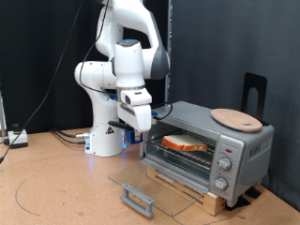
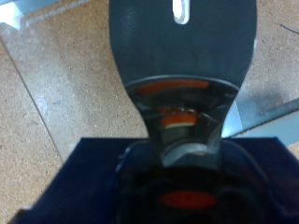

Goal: Make a piece of toast with the oven

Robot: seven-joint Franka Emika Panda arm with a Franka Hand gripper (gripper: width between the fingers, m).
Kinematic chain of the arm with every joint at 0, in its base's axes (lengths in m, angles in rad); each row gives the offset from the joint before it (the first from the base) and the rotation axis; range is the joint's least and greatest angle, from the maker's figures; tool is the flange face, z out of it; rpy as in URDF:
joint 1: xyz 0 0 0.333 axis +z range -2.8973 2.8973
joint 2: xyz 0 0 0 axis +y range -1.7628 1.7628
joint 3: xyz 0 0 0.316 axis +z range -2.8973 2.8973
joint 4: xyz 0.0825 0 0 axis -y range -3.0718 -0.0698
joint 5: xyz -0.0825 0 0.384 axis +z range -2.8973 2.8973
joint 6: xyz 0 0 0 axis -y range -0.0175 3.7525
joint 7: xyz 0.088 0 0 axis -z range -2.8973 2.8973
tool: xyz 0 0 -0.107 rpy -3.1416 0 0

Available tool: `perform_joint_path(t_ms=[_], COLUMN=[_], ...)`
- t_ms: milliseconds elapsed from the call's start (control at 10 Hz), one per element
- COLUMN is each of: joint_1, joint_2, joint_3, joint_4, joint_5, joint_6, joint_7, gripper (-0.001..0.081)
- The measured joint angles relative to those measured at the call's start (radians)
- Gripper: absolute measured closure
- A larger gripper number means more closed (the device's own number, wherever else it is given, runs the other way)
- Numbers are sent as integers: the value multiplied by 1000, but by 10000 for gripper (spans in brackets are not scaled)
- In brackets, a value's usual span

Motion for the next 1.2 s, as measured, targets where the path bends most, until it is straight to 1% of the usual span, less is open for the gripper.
perform_joint_path(t_ms=[200, 400, 500, 600, 700, 900, 1100, 1200], joint_1=[0, -3, -9, -22, -44, -106, -159, -178], joint_2=[0, 1, 2, 2, 4, 13, 15, 19], joint_3=[24, 27, 15, -12, -43, -91, -139, -150], joint_4=[0, 0, 0, 2, 9, 31, 37, 41], joint_5=[0, 0, 0, 0, -9, -40, -43, -43], joint_6=[0, 9, 10, -10, -56, -153, -169, -169], joint_7=[34, 34, 23, 1, -18, -30, -48, -52], gripper=[411, 411, 411, 411, 411, 411, 411, 411])
